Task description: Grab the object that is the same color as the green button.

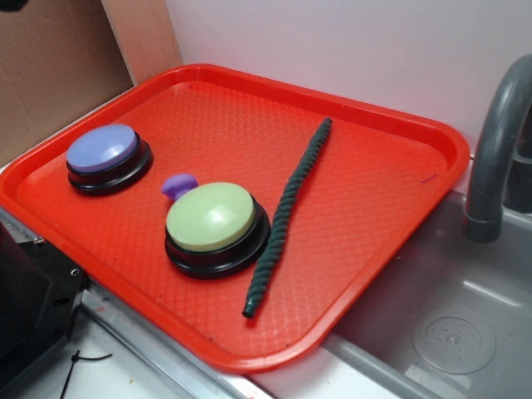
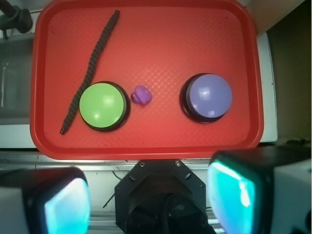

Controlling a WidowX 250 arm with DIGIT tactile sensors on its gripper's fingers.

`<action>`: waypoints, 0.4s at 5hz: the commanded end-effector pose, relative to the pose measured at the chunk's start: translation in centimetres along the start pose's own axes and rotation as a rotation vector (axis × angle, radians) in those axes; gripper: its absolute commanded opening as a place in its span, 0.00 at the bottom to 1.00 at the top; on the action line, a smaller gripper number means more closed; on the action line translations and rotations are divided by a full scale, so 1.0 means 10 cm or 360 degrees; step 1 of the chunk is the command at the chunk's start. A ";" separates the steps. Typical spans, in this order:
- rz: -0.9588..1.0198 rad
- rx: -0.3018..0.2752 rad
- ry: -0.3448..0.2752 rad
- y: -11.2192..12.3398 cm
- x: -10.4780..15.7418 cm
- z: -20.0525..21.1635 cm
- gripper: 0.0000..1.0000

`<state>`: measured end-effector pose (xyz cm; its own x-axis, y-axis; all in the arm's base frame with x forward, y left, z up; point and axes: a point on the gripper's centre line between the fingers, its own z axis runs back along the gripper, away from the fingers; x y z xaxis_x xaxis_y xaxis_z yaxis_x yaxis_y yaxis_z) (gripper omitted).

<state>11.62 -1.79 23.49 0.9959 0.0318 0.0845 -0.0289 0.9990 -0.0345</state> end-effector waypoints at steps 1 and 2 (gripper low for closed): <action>0.0000 0.0000 0.0000 0.00 0.00 0.00 1.00; 0.0013 -0.0031 0.0005 -0.05 0.19 -0.14 1.00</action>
<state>13.47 -2.41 21.73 0.9974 0.0432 0.0573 -0.0400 0.9976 -0.0560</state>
